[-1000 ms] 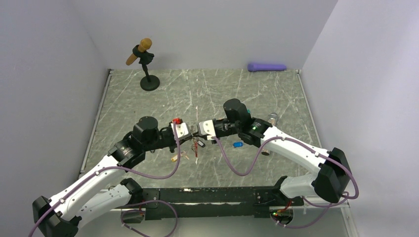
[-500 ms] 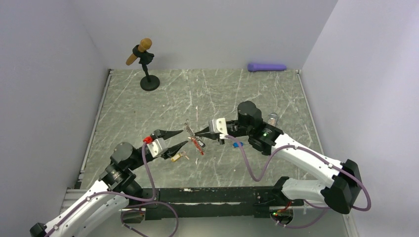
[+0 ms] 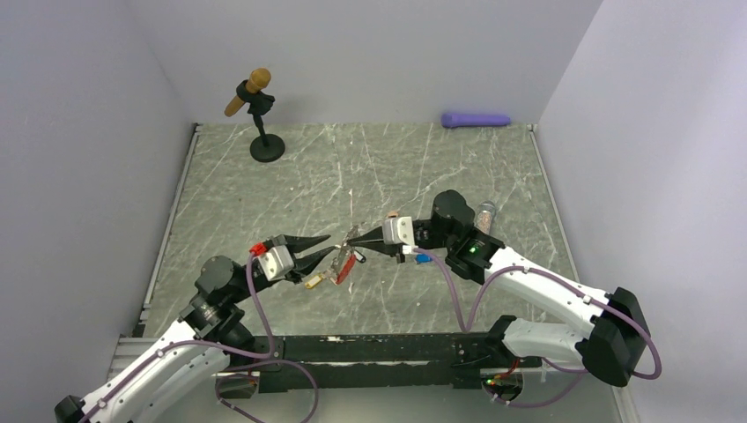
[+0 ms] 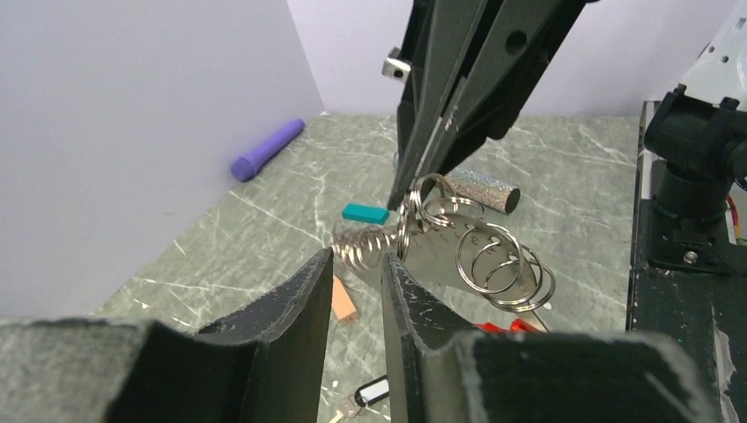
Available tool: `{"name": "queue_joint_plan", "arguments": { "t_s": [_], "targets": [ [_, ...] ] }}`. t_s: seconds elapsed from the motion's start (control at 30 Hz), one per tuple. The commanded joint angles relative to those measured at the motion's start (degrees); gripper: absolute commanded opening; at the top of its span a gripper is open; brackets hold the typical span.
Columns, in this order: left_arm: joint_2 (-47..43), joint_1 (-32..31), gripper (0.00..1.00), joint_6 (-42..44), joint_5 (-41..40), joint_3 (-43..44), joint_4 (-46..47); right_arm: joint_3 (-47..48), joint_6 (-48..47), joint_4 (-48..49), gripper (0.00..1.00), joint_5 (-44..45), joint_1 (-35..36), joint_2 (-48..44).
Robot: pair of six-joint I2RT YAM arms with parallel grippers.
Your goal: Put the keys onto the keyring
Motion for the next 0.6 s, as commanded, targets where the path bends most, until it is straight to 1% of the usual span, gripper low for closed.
{"name": "queue_joint_plan", "arguments": {
  "t_s": [0.0,0.1,0.33,0.43,0.57],
  "targets": [
    [2.5,0.0,0.31,-0.7,3.4,1.5,3.2,0.4,1.5,7.1,0.00,-1.7,-0.1,-0.5],
    [3.3,0.0,0.31,0.1,2.5,1.5,2.2,0.2,1.5,6.9,0.00,-1.4,-0.1,-0.7],
    [1.8,-0.1,0.30,2.6,-5.1,-0.6,-0.1,-0.1,-1.2,3.6,0.00,-1.6,-0.1,-1.4],
    [1.1,0.0,0.30,3.2,-7.4,-1.2,0.4,-0.2,-2.0,2.3,0.00,-1.8,-0.1,-1.6],
    [2.3,0.0,0.28,3.3,-6.8,-1.3,2.9,-0.5,-1.1,2.9,0.00,-1.9,0.0,-1.4]
  ]
}}
